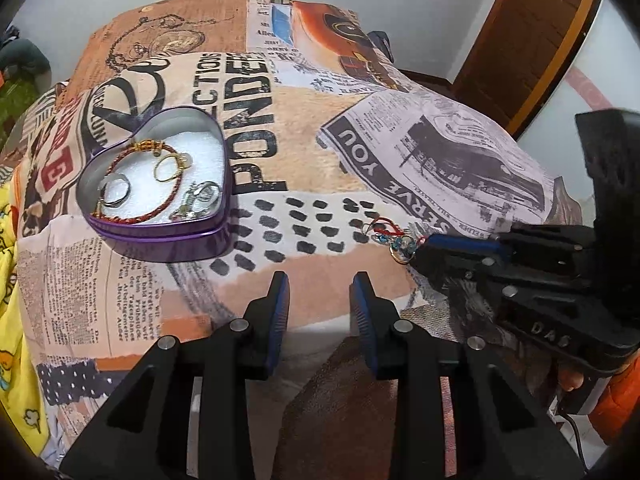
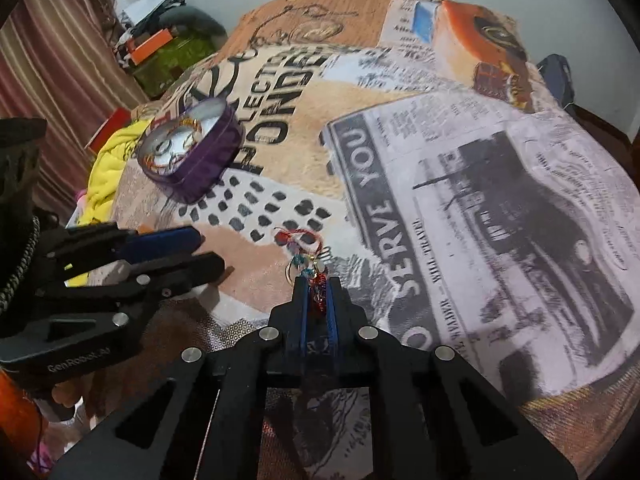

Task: Organize jewelry
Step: 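Grasp the small gold ring with the left gripper while the right gripper grasps the red-blue earring, then carry the gold ring with the left gripper while the right gripper carries the earring to the tin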

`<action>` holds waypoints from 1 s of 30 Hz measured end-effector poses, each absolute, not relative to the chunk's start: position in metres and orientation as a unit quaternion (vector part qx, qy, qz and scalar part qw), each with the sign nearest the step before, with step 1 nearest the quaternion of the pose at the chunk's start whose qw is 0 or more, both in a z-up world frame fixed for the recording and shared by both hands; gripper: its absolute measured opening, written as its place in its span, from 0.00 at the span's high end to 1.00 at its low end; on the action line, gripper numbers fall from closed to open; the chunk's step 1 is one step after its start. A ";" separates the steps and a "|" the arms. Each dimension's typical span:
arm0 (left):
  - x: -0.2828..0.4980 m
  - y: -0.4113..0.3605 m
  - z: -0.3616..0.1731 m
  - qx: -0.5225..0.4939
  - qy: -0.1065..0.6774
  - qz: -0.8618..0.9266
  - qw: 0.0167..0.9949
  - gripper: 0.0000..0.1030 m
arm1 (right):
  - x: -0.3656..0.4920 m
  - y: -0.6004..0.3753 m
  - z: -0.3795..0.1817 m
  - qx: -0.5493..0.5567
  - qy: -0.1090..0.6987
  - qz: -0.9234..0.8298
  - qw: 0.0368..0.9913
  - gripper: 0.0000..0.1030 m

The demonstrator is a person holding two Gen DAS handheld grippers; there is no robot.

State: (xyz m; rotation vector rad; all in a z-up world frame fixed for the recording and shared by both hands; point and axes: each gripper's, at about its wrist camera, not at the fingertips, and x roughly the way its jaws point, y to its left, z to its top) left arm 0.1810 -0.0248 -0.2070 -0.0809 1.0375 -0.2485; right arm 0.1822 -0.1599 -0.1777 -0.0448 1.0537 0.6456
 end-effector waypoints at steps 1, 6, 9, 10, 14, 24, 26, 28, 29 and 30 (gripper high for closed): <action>0.181 -0.026 -0.207 -0.038 0.495 -0.122 0.859 0.68 | 0.181 -0.162 -0.174 -0.017 0.490 0.302 0.818 0.93; 0.183 -0.040 -0.206 -0.035 0.501 -0.144 0.853 0.68 | 0.181 -0.174 -0.150 -0.003 0.461 0.291 0.838 0.93; 0.186 -0.050 -0.206 -0.035 0.503 -0.161 0.849 0.68 | 0.183 -0.184 -0.136 0.008 0.445 0.282 0.850 0.93; 0.187 -0.054 -0.206 -0.033 0.503 -0.166 0.848 0.68 | 0.182 -0.186 -0.133 0.009 0.441 0.279 0.853 0.93; 0.193 -0.071 -0.208 -0.021 0.504 -0.180 0.844 0.68 | 0.183 -0.204 -0.122 0.019 0.427 0.255 0.867 0.93; 0.212 -0.097 -0.221 0.006 0.505 -0.184 0.843 0.68 | 0.186 -0.235 -0.137 0.044 0.447 0.219 0.866 0.93; 0.215 -0.099 -0.223 0.011 0.502 -0.179 0.846 0.70 | 0.186 -0.236 -0.139 0.043 0.449 0.219 0.865 0.93; 0.216 -0.099 -0.223 0.016 0.500 -0.174 0.848 0.81 | 0.186 -0.236 -0.138 0.044 0.449 0.222 0.864 0.92; 0.216 -0.098 -0.223 0.015 0.500 -0.174 0.848 0.81 | 0.186 -0.236 -0.138 0.044 0.449 0.223 0.864 0.92; 0.216 -0.097 -0.223 0.010 0.500 -0.174 0.848 0.82 | 0.185 -0.236 -0.137 0.045 0.448 0.225 0.864 0.92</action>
